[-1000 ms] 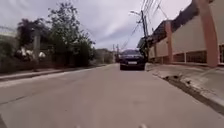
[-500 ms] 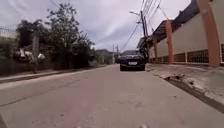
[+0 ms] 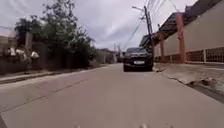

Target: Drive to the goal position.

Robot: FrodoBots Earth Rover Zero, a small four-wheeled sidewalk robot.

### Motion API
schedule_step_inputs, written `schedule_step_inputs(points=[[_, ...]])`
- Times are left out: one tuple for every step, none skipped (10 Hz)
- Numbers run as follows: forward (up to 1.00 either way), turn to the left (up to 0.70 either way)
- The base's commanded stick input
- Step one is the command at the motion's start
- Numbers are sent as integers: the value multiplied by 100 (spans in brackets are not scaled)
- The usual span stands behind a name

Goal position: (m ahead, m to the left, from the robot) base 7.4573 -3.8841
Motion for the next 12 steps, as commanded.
schedule_step_inputs(points=[[100, 0], [100, 0], [100, 0], [100, 0], [100, 0], [100, 0], [100, 0], [100, 0], [100, 0], [100, 0], [100, 0], [100, 0]])
